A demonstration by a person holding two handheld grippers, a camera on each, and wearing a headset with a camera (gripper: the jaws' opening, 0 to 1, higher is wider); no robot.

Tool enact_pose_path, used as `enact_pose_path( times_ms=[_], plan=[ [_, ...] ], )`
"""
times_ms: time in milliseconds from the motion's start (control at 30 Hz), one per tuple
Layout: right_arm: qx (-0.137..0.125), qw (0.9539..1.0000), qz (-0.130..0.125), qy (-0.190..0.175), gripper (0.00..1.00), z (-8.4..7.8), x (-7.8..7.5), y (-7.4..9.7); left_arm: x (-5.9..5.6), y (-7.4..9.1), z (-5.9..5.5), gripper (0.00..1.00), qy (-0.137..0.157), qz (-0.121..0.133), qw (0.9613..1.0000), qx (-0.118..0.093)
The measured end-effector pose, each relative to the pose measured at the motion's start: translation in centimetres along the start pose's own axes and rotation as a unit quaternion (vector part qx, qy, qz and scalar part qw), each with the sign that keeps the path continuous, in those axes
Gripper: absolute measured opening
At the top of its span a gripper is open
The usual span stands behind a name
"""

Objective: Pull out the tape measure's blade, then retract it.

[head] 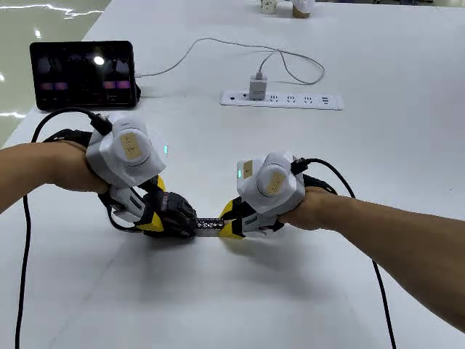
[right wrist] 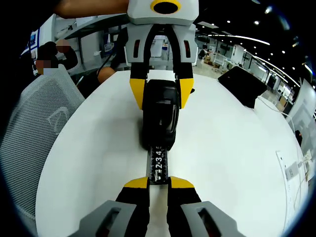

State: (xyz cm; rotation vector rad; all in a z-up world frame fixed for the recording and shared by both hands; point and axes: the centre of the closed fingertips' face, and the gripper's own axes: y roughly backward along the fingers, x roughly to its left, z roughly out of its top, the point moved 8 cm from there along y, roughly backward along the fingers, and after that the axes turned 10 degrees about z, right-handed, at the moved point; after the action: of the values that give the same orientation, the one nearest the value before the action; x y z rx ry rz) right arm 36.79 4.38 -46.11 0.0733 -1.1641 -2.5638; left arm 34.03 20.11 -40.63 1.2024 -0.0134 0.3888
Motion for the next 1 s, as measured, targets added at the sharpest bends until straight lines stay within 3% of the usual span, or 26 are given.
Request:
enact_pose_path(
  times_ms=[1000],
  plan=[
    [0.006,0.9998,-0.002,-0.019,0.09,-2.5,0.5,2.4,0.0,0.0,0.1,0.27,0.005,0.0,1.0,0.001]
  ],
)
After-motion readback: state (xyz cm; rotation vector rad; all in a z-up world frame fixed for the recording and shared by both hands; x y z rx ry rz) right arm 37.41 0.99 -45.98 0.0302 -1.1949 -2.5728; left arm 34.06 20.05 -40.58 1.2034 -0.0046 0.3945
